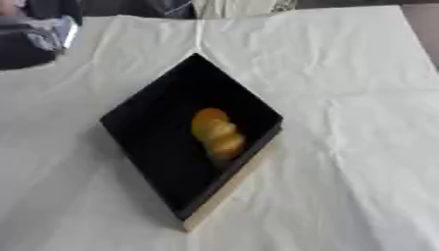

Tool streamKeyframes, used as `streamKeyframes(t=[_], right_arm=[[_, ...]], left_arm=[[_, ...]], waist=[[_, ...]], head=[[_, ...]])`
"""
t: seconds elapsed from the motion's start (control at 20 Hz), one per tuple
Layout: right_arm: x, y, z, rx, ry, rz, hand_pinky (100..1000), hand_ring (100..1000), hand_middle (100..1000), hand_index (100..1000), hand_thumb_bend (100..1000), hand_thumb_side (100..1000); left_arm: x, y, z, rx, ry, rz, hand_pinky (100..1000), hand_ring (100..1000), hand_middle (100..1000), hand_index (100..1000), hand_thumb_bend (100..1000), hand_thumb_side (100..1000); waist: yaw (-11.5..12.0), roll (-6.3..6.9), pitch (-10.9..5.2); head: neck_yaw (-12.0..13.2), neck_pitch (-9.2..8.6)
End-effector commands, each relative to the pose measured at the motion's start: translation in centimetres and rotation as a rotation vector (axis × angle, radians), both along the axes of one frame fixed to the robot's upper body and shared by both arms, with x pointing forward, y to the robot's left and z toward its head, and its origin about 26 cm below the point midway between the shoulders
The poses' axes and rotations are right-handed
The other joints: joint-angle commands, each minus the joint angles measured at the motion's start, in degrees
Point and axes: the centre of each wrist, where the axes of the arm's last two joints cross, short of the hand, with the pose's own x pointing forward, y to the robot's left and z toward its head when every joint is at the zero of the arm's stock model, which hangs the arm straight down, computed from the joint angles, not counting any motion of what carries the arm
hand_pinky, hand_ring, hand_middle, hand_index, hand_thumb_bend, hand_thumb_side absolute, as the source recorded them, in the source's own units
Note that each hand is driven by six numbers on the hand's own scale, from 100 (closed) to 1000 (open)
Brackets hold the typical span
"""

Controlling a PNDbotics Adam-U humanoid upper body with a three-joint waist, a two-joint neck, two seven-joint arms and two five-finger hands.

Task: Pick up objects on the table and place them in the box.

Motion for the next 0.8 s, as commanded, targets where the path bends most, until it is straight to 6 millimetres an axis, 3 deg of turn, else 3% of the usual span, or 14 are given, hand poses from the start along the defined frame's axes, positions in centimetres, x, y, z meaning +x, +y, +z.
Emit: streamKeyframes(t=[0.05, 0.4, 0.8], right_arm=[[-0.6, -0.4, 0.9, -0.028, -0.033, -0.028, 913, 865, 699, 796, 100, 248], [-0.6, -0.5, 0.7, -0.023, -0.04, -0.037, 911, 864, 700, 796, 100, 242], [-0.6, -0.6, 0.6, -0.021, -0.044, -0.04, 909, 864, 699, 796, 100, 240]], left_arm=[[-1.0, 3.0, 0.4, -0.21, -0.208, 0.032, 812, 736, 740, 865, 247, 320], [-1.7, 6.3, -1.7, -0.358, -0.341, 0.044, 816, 744, 744, 862, 288, 346], [-2.0, 7.4, -3.3, -0.383, -0.353, 0.064, 810, 736, 736, 857, 294, 362]], waist=[[0.2, -0.4, -1.0], [0.7, -1.3, -0.8], [1.0, -1.92, -0.73]], head=[[-0.9, -0.18], [-2.2, -0.22], [-2.2, -0.17]])
